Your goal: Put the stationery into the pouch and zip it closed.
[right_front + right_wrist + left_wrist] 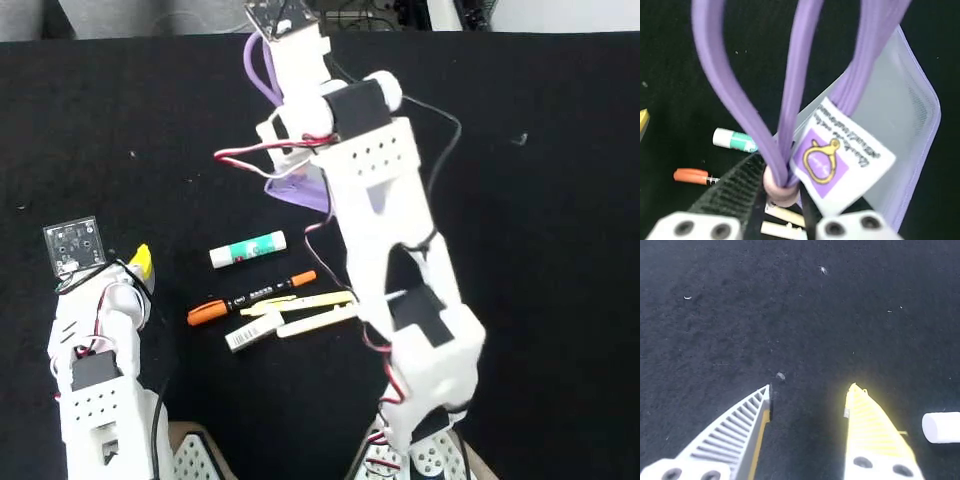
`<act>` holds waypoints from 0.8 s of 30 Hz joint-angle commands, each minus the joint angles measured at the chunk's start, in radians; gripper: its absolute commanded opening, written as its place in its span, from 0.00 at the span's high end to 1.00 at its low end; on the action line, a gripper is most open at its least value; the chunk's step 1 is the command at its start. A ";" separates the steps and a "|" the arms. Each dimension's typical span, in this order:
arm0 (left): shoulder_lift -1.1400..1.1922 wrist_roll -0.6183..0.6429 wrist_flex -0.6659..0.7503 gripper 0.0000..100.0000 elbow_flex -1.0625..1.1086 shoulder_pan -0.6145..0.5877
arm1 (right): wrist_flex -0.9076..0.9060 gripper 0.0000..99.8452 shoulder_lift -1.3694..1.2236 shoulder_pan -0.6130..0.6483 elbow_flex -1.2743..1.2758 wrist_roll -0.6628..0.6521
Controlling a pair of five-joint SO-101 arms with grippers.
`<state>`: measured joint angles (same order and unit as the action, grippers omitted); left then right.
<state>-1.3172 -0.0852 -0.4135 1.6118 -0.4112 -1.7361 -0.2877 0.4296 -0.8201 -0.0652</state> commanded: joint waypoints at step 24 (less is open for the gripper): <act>-0.009 -0.014 0.018 0.75 -0.013 0.042 | 0.577 0.99 0.901 -0.011 1.155 -0.025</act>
<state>-1.3172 -0.0852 -0.4135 1.6118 -0.3805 -1.2129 0.5654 0.4281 0.3214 -0.0790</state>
